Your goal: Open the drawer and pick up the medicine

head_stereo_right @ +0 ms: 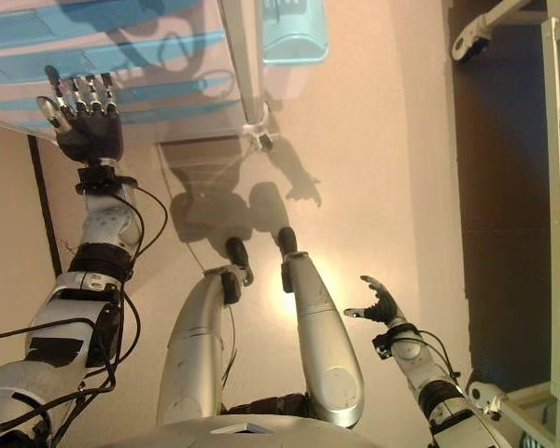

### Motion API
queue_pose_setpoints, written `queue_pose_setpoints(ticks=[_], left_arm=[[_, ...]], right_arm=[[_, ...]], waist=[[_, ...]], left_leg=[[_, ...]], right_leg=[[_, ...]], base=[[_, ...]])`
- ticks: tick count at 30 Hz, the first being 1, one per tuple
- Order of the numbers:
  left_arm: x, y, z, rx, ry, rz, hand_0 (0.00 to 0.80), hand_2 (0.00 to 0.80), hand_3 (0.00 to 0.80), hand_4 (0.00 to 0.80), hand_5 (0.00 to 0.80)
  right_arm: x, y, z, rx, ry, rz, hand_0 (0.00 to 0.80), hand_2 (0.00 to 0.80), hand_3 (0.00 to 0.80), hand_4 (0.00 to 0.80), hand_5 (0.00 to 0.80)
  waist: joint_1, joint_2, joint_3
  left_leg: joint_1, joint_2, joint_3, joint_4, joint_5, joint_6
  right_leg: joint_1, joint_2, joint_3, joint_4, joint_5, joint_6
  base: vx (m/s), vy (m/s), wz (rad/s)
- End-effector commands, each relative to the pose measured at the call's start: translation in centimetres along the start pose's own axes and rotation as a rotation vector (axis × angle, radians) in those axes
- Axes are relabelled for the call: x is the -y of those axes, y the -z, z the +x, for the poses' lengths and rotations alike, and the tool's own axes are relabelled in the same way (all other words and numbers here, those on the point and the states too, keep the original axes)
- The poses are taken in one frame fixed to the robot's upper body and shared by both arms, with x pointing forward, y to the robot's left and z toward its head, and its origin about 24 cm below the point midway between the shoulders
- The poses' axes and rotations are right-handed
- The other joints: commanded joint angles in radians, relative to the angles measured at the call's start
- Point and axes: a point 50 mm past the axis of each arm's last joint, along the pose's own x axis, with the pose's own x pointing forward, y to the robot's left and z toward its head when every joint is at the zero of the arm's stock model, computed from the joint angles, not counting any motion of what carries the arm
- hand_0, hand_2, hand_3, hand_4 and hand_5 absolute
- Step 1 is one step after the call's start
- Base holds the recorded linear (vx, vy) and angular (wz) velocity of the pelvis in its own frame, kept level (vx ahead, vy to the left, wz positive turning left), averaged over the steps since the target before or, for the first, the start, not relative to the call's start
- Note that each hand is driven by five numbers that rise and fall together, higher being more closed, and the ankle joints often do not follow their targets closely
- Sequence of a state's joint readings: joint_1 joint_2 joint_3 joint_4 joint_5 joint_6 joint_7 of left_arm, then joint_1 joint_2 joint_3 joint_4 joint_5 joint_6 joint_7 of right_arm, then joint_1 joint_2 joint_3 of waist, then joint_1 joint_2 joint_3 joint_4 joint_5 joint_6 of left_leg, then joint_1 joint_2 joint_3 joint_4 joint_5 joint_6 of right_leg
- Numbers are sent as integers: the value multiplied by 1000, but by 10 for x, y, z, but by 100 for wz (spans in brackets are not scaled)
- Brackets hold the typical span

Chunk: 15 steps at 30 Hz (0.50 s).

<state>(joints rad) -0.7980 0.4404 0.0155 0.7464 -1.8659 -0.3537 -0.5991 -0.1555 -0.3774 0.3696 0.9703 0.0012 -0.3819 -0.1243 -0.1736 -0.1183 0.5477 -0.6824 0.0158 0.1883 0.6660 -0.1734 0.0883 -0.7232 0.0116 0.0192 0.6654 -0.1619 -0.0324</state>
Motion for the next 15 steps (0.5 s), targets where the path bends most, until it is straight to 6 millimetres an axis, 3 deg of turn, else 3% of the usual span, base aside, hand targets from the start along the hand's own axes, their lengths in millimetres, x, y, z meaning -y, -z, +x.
queue_pose_setpoints(ticks=[1,8,9,10,11,15], left_arm=[[96,1,59,60,481,-68,0,0,0,0,0],[136,14,52,8,853,-145,0,0,0,0,0],[141,16,48,-4,936,-171,455,455,455,455,455],[144,19,44,-17,985,-185,709,709,709,709,709],[148,22,39,-33,1058,-207,800,800,800,800,800],[156,30,26,-67,1166,-260,800,800,800,800,800]], right_arm=[[10,27,-21,-54,16,-35,0,0,0,0,0],[16,29,-23,-60,17,-53,0,0,0,0,0],[17,28,-22,-58,17,-59,0,0,0,0,0],[17,28,-22,-58,16,-61,0,0,0,0,0],[19,28,-22,-57,15,-67,0,0,0,0,0],[22,27,-21,-56,-2,-94,0,0,0,0,0]], waist=[[-25,37,-64],[-22,54,-61],[-20,59,-59],[-18,61,-58],[-17,61,-52],[-5,76,-48]], left_leg=[[25,-22,-16,-3,-98,11],[59,-31,-15,-31,-88,2],[67,-33,-15,-39,-85,0],[76,-36,-15,-48,-82,-1],[74,-37,-3,-61,-49,1],[117,-50,-7,-103,-31,-7]], right_leg=[[2,23,5,-78,36,12],[27,26,13,-82,27,6],[34,26,13,-85,26,6],[41,26,13,-89,26,7],[42,21,9,-103,53,2],[87,18,5,-117,48,3]], base=[[0,0,0],[3,0,0],[8,26,3],[-97,5,5],[-102,3,4],[-27,2,0]])
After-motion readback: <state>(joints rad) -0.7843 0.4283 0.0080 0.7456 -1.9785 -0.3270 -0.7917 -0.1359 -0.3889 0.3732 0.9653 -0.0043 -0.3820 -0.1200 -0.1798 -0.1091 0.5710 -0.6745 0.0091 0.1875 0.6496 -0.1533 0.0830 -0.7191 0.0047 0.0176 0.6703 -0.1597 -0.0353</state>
